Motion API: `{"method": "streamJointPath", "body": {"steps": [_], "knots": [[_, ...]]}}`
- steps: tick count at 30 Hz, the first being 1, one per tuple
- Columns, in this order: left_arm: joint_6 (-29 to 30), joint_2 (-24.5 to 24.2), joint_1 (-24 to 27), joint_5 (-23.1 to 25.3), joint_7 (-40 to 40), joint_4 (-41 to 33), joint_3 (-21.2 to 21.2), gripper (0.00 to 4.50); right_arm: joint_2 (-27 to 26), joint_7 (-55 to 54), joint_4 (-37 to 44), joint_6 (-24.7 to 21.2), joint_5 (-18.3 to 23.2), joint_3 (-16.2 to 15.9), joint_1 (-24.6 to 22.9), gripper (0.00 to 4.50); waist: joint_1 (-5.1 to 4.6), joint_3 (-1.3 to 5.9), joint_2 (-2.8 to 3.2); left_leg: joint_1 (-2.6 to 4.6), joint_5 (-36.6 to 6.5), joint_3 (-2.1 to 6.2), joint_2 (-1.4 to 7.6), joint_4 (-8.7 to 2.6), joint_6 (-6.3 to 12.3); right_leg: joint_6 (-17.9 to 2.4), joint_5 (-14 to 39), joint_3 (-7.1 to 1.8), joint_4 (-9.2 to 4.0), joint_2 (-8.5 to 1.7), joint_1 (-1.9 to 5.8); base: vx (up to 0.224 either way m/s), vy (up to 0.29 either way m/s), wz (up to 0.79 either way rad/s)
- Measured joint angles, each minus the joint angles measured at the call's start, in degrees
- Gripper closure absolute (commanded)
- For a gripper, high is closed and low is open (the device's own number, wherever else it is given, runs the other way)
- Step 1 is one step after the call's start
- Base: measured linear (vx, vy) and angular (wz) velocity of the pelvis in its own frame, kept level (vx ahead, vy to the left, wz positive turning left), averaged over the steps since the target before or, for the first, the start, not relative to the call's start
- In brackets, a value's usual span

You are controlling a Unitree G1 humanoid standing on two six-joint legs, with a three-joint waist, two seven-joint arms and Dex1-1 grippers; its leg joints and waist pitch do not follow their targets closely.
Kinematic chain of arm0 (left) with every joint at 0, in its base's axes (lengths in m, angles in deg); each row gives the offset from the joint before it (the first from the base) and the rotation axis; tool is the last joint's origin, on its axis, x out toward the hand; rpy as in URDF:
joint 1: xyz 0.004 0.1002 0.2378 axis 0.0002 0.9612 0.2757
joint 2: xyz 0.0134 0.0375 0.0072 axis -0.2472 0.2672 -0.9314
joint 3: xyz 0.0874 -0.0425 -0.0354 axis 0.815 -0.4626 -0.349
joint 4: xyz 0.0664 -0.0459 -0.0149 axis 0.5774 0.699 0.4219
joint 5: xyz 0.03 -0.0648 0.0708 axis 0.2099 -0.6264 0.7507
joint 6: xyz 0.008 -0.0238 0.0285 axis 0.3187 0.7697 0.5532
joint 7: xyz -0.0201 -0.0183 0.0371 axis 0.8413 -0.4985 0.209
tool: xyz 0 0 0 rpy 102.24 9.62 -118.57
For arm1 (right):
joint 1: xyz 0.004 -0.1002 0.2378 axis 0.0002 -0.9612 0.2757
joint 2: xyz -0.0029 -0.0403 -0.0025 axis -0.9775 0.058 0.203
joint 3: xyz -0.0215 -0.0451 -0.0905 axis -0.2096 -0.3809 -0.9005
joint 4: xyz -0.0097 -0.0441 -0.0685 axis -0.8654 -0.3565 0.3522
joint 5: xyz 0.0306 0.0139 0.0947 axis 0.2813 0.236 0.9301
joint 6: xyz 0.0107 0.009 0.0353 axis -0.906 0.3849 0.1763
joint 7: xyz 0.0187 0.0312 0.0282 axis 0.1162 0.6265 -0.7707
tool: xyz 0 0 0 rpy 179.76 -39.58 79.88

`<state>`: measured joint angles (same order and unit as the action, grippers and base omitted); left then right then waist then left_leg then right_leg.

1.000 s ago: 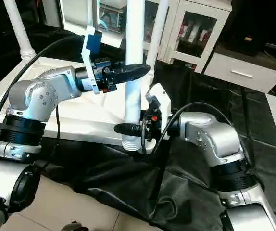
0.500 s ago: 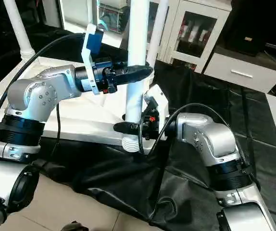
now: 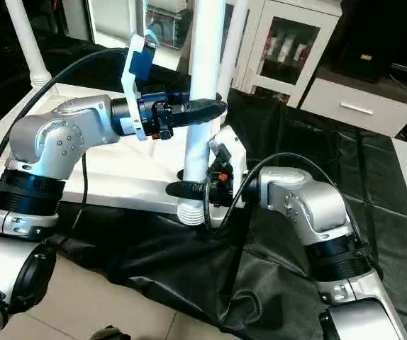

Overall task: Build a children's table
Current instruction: Insert table leg to table base

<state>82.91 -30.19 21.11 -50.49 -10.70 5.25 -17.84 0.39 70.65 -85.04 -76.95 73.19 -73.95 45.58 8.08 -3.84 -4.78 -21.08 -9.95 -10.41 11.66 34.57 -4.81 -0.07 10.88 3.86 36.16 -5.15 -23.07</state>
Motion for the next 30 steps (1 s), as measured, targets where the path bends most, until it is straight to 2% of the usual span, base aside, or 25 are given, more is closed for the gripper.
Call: {"method": "streamJointPath", "body": {"steps": [3,5,8,13,17,18,21,23,24,26,30], "knots": [[0.8,-0.5,0.4,0.0,-0.3,-0.4,-0.1,1.96,-0.2,-0.6,-0.1,0.0,0.0,0.3,0.0,2.61,-0.02,-0.01,0.04,0.00,0.0,0.00,0.00,0.00,0.00,0.0,0.0,0.00,0.01,0.00,0.00,0.000,0.000,0.00],[1.7,-0.5,1.4,-0.5,-0.6,-0.7,-0.5,1.67,-0.1,-1.2,-0.2,0.2,0.0,1.4,0.0,2.62,-0.01,-0.01,0.08,0.00,0.0,-0.01,0.00,0.00,0.00,0.0,0.0,-0.01,0.01,0.00,0.00,0.000,0.000,0.00],[2.2,-0.7,2.4,-0.8,-1.7,-0.7,-2.5,1.49,0.0,-1.8,-0.5,0.4,0.0,3.1,0.0,2.62,-0.02,-0.01,0.08,-0.01,0.0,0.00,0.00,0.00,-0.01,0.0,0.0,0.00,0.01,0.00,0.00,0.000,0.000,0.00],[-1.0,-1.8,3.0,-0.8,-2.4,-1.6,-5.1,1.00,-0.1,-4.7,-1.6,2.6,-0.4,5.0,0.0,2.62,-0.03,0.02,0.21,0.00,0.0,0.00,0.00,0.00,-0.01,0.0,0.0,-0.01,0.01,0.00,0.00,0.000,0.000,0.00],[-4.6,-3.9,6.0,0.4,-3.1,-4.4,-5.4,0.94,-0.2,-9.1,-4.8,6.2,-3.8,5.8,-0.1,2.62,-0.15,0.06,0.49,0.01,0.0,0.00,0.00,0.00,-0.02,0.0,0.0,0.00,0.00,0.00,0.00,0.000,0.000,0.00],[-5.4,-4.4,6.8,1.3,-4.0,-4.4,-5.7,0.94,-0.2,-10.3,-5.6,7.0,-4.6,6.1,-0.3,2.62,-0.15,0.04,0.58,0.01,0.0,0.00,0.00,-0.01,-0.04,0.0,0.0,0.00,0.01,0.00,0.00,0.000,0.000,0.00],[-11.2,-4.3,10.5,9.8,-11.8,-4.1,-4.1,0.94,-2.2,-13.2,-6.1,9.7,-6.2,6.9,-2.5,2.62,-0.20,0.08,0.79,0.05,0.0,0.01,0.00,-0.03,-0.05,0.0,0.0,0.00,-0.01,0.00,0.05,0.000,0.000,0.00],[-13.2,-3.7,12.7,13.3,-15.4,-3.1,-2.2,0.94,-3.5,-14.8,-7.3,11.3,-6.7,6.9,-3.5,2.62,-0.24,0.06,0.81,-0.02,0.0,0.03,0.00,-0.03,-0.05,0.1,0.0,0.01,-0.02,0.00,0.01,0.000,0.000,0.00],[-17.4,-3.7,14.4,17.1,-18.3,-2.3,-0.2,0.94,-4.8,-16.7,-8.5,13.2,-7.3,7.2,-3.6,2.62,-0.34,0.05,0.83,0.02,0.0,0.02,0.00,-0.03,-0.05,0.1,0.0,-0.01,-0.02,0.00,0.01,0.000,0.000,0.00],[-23.0,-3.5,16.6,21.0,-20.8,-1.0,2.2,0.94,-6.2,-18.9,-9.9,16.1,-7.8,8.3,-3.6,2.62,-0.54,0.05,0.84,-0.03,0.0,0.04,0.00,-0.04,-0.05,0.1,0.0,0.01,-0.04,0.00,-0.01,0.000,0.000,0.00],[-31.4,-5.3,20.7,24.8,-14.1,0.5,8.6,0.94,-6.7,-20.3,-12.3,20.6,-8.7,10.1,-3.6,2.62,-0.82,0.07,0.80,-0.02,0.0,0.02,-0.01,-0.06,-0.05,0.1,0.0,-0.01,-0.08,0.01,-0.01,0.000,0.000,0.00]]}}
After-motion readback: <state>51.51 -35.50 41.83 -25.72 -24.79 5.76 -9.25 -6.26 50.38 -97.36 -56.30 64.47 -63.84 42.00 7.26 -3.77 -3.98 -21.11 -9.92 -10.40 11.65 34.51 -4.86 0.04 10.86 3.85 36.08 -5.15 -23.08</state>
